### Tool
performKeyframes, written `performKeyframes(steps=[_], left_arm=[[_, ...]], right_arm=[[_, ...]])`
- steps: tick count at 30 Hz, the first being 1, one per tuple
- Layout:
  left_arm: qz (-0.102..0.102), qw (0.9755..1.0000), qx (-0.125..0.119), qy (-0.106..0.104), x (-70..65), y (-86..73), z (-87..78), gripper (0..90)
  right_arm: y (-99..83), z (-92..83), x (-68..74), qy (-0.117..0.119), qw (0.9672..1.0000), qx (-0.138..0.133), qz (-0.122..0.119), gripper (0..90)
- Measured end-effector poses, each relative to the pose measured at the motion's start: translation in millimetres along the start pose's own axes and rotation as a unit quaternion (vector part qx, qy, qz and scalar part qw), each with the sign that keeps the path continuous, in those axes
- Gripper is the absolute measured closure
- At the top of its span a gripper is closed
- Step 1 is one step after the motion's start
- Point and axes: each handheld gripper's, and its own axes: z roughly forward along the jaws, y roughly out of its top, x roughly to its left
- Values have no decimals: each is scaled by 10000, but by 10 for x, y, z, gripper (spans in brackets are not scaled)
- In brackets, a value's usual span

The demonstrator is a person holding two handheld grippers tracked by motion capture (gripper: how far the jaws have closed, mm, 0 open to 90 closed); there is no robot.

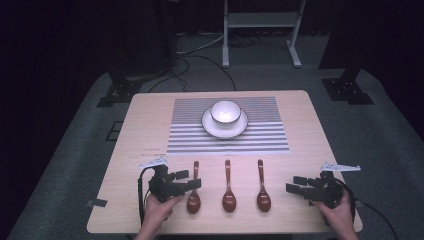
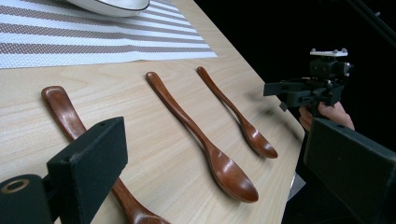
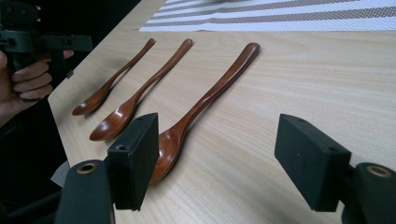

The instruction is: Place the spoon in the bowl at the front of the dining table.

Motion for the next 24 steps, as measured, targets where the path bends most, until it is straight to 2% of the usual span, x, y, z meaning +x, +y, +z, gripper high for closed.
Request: performKeyframes(steps=[13,16,24], left_arm=[[1,9999,64,-87,-32,-16,62,51],[1,9999,99,-118,-52,-24,91,51],[108,9991,306,-282,-156,-57,235,51]], right_arm=[[38,73,35,32,9999,131,-84,296],[84,136,75,44,9994,262,-213,295],[199,212,142,62,9986,374,-363,296]])
